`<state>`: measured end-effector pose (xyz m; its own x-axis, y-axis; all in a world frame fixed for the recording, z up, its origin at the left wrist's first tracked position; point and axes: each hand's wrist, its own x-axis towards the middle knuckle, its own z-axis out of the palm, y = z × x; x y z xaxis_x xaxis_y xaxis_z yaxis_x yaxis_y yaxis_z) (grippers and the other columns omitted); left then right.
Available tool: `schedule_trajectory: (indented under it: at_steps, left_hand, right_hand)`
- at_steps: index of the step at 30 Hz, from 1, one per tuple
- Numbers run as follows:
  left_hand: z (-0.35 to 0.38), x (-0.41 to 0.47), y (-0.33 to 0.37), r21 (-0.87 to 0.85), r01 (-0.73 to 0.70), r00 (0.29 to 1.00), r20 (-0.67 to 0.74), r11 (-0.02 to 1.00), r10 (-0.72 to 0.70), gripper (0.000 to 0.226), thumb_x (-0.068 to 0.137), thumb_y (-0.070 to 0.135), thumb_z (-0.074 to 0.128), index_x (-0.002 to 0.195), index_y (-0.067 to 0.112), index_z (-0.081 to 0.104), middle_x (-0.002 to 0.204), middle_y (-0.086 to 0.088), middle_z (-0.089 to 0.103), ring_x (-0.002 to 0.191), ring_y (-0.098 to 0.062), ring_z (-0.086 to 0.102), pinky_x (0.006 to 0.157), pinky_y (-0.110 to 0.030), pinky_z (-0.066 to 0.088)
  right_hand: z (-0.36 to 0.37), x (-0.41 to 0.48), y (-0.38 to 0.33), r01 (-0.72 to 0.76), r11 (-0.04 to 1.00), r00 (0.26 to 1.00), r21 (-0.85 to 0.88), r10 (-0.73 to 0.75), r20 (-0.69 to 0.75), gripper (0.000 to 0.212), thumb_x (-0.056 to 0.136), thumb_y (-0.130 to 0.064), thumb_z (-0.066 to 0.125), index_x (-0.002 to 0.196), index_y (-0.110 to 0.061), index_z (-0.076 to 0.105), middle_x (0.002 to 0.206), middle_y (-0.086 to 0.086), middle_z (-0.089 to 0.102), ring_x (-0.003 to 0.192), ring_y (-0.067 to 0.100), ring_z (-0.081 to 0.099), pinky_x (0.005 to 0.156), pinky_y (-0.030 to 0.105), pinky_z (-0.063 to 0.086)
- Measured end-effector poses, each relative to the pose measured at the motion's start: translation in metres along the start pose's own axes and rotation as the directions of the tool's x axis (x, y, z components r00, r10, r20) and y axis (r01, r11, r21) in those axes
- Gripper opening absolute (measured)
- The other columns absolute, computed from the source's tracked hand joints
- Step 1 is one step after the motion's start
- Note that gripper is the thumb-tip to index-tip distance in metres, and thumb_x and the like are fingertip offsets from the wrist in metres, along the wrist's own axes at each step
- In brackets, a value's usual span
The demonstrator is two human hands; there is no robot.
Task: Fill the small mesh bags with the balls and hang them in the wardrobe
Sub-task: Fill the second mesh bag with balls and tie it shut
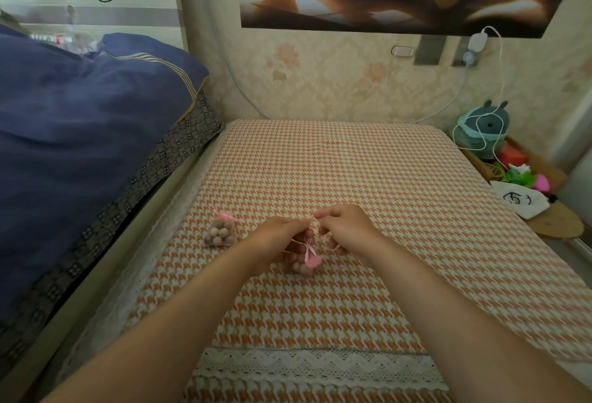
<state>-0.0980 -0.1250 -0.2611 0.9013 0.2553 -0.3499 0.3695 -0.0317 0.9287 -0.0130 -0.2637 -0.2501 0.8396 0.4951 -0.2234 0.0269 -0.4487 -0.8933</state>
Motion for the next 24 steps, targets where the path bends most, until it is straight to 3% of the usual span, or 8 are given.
schedule_trajectory:
  at_steps: [2, 5, 7, 12, 15, 19, 22, 24]
  left_hand:
    - [-0.002, 0.0, 0.0, -0.043, 0.022, 1.0, -0.005, 0.999, -0.023, 0.029, 0.098, 0.032, 0.056, 0.09, 0.008, 0.069, 0.076, -0.004, 0.066, 0.061, -0.013, 0.061, 0.055, -0.024, 0.05]
    - [-0.005, 0.001, 0.0, -0.078, 0.024, 1.0, 0.011, 0.997, -0.023, 0.03, 0.098, 0.029, 0.057, 0.097, 0.003, 0.071, 0.077, -0.008, 0.069, 0.064, -0.016, 0.065, 0.06, -0.029, 0.055]
    - [-0.006, 0.001, 0.0, -0.079, 0.028, 0.999, 0.027, 0.996, -0.026, 0.032, 0.099, 0.028, 0.055, 0.102, -0.001, 0.069, 0.083, -0.012, 0.07, 0.07, -0.019, 0.068, 0.064, -0.033, 0.058]
    - [-0.004, -0.005, 0.005, -0.114, 0.039, 0.999, -0.019, 0.993, -0.042, 0.04, 0.102, 0.028, 0.049, 0.101, -0.007, 0.068, 0.08, -0.017, 0.072, 0.069, -0.023, 0.071, 0.061, -0.031, 0.06]
    - [-0.008, -0.005, 0.005, -0.104, 0.039, 0.993, -0.11, 0.994, -0.051, 0.028, 0.096, 0.02, 0.057, 0.094, -0.005, 0.069, 0.08, -0.018, 0.073, 0.073, -0.028, 0.073, 0.073, -0.041, 0.062]
    - [-0.013, -0.013, 0.001, 0.094, -0.048, 0.995, -0.086, 0.994, 0.056, 0.019, 0.086, 0.021, 0.073, 0.096, 0.005, 0.074, 0.093, -0.013, 0.075, 0.085, -0.025, 0.073, 0.075, -0.04, 0.062]
    - [-0.013, -0.02, -0.001, 0.336, -0.13, 0.986, -0.055, 0.933, 0.157, 0.036, 0.068, 0.038, 0.088, 0.096, 0.019, 0.074, 0.089, 0.0, 0.076, 0.085, -0.012, 0.072, 0.072, -0.025, 0.059]
    - [-0.011, -0.02, -0.004, 0.431, -0.178, 0.974, -0.052, 0.885, 0.221, 0.045, 0.06, 0.039, 0.092, 0.096, 0.021, 0.07, 0.086, 0.003, 0.075, 0.08, -0.009, 0.07, 0.069, -0.023, 0.059]
  right_hand:
    - [-0.004, -0.002, -0.004, 0.001, 1.0, 0.995, 0.006, -0.002, 0.101, 0.021, 0.096, -0.02, 0.057, 0.106, -0.014, 0.074, 0.092, 0.003, 0.069, 0.061, 0.017, 0.058, 0.05, 0.028, 0.044]
    - [-0.003, -0.006, -0.003, 0.063, 0.99, 0.981, -0.129, -0.037, 0.19, 0.016, 0.087, -0.029, 0.075, 0.097, -0.017, 0.08, 0.092, 0.002, 0.076, 0.066, 0.015, 0.066, 0.052, 0.028, 0.048]
    - [0.001, -0.006, 0.002, 0.08, 0.984, 0.988, -0.16, -0.056, 0.146, 0.017, 0.084, -0.029, 0.082, 0.094, -0.016, 0.082, 0.087, 0.007, 0.077, 0.064, 0.013, 0.063, 0.05, 0.026, 0.046]
    - [0.006, -0.005, 0.006, -0.039, 0.999, 0.997, -0.002, 0.039, 0.067, 0.014, 0.083, -0.022, 0.084, 0.088, -0.011, 0.078, 0.081, 0.015, 0.078, 0.052, 0.013, 0.066, 0.052, 0.027, 0.049]
    - [0.006, -0.003, 0.007, -0.139, 0.984, 0.99, 0.114, 0.136, 0.028, 0.01, 0.087, -0.016, 0.08, 0.088, -0.008, 0.075, 0.075, 0.012, 0.074, 0.049, 0.014, 0.063, 0.051, 0.028, 0.053]
    - [0.004, 0.004, 0.014, -0.28, 0.93, 0.959, 0.238, 0.28, 0.035, 0.013, 0.087, -0.015, 0.079, 0.088, -0.005, 0.071, 0.069, 0.008, 0.069, 0.049, 0.016, 0.062, 0.049, 0.031, 0.058]
    - [0.008, 0.004, 0.015, -0.353, 0.879, 0.936, 0.32, 0.337, 0.107, 0.012, 0.092, -0.013, 0.073, 0.092, -0.001, 0.069, 0.07, 0.009, 0.067, 0.053, 0.017, 0.063, 0.048, 0.031, 0.06]
    - [0.012, 0.003, 0.013, -0.399, 0.827, 0.917, 0.396, 0.358, 0.177, 0.01, 0.097, -0.01, 0.066, 0.092, -0.001, 0.067, 0.07, 0.009, 0.065, 0.055, 0.016, 0.062, 0.042, 0.029, 0.057]
